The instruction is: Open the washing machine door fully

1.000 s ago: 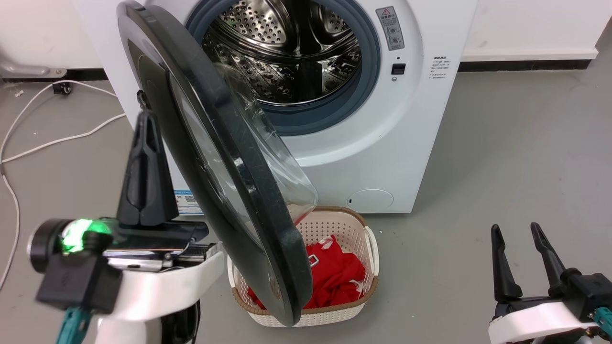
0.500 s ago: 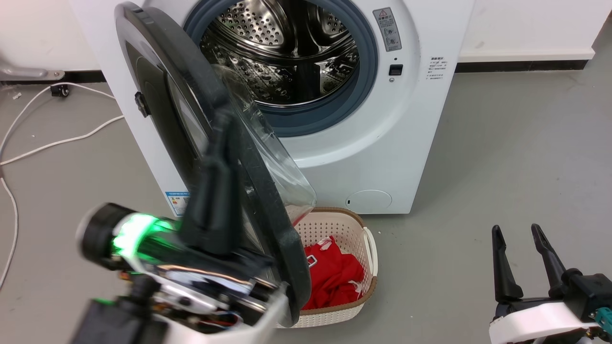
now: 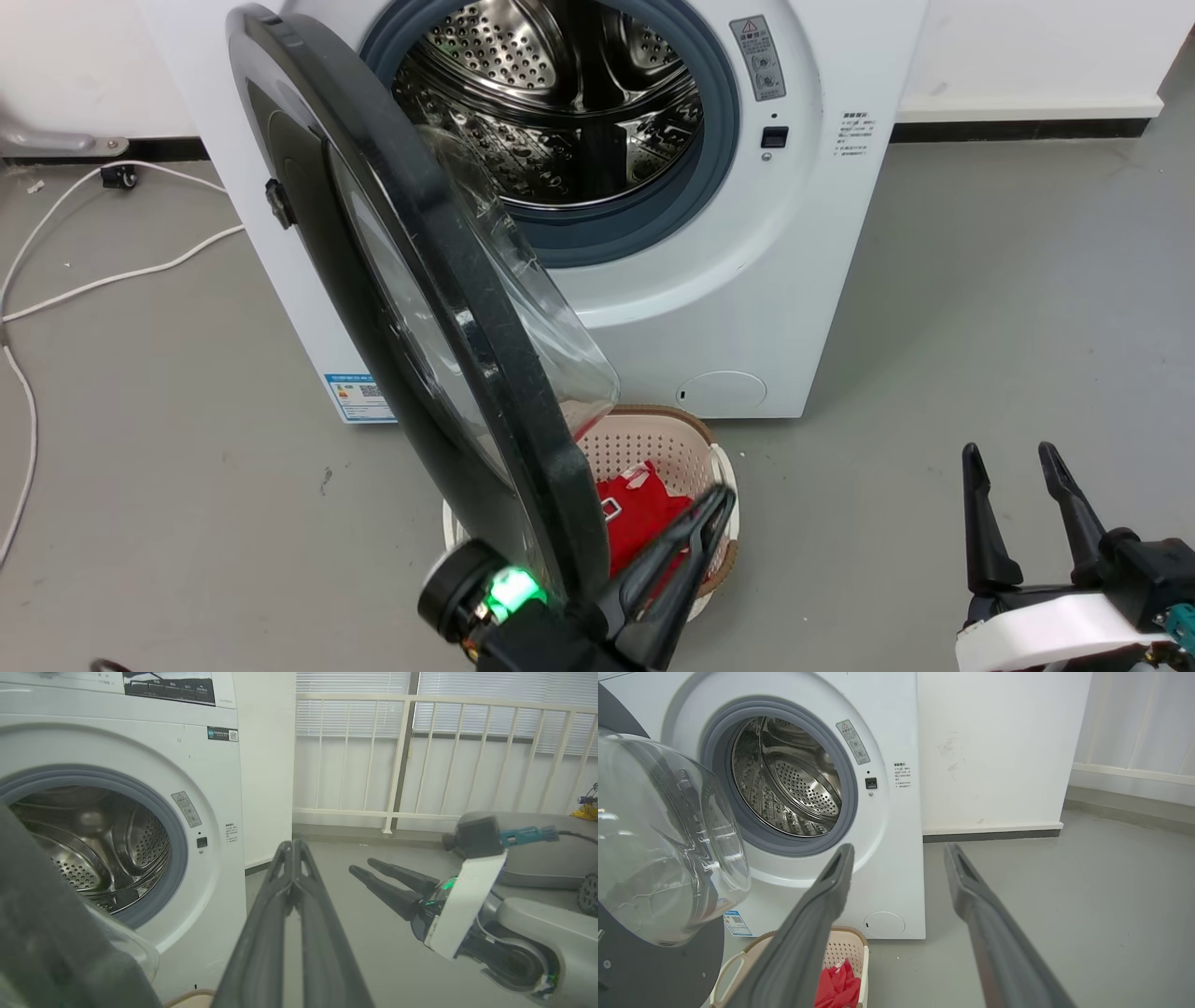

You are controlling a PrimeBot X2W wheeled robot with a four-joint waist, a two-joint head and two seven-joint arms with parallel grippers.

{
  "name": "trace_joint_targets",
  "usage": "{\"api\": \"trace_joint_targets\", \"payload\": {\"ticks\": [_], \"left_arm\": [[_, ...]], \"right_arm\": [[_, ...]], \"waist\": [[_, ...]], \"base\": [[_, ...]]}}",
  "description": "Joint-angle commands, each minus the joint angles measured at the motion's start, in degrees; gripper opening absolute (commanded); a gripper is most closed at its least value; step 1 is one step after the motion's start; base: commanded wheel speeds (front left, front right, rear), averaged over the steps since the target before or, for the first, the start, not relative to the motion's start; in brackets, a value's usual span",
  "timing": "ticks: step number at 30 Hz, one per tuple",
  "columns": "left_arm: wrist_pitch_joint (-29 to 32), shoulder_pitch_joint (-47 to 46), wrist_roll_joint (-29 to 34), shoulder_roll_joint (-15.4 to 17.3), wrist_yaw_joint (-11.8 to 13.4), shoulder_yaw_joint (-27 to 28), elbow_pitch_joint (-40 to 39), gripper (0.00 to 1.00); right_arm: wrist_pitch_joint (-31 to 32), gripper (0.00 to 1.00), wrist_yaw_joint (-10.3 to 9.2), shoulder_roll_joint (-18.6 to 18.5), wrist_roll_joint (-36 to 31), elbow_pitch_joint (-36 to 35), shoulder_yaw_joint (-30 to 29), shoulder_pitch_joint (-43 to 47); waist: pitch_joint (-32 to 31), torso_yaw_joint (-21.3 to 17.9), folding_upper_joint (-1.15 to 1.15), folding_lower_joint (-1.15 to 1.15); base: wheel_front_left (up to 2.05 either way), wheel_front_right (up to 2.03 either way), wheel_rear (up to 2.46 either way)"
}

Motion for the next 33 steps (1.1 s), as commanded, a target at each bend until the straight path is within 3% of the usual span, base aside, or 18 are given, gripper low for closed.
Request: {"api": "trace_joint_targets", "payload": {"ticks": [1, 11, 33], "left_arm": [[1.21, 1.45, 0.24, 0.92, 0.08, -0.43, 1.32, 0.00], [2.64, 2.88, 0.27, 2.07, 1.08, -0.77, 7.51, 0.00], [-6.87, -3.58, -1.71, -1.84, 6.75, 3.81, 18.81, 0.00]], "right_arm": [[-0.13, 1.00, -0.04, 0.16, 0.35, 0.30, 0.02, 0.69], [-0.34, 1.00, -0.04, 0.16, 1.19, 0.82, 0.30, -0.12], [-0.40, 1.00, -0.04, 0.17, 1.85, 0.46, 0.48, -0.42]], "waist": [[0.14, 0.18, 0.00, 0.00], [0.64, 0.39, 0.00, 0.00], [1.42, 0.32, 0.00, 0.00]], "base": [[0.00, 0.00, 0.00], [0.00, 0.00, 0.00], [0.00, 0.00, 0.00]]}}
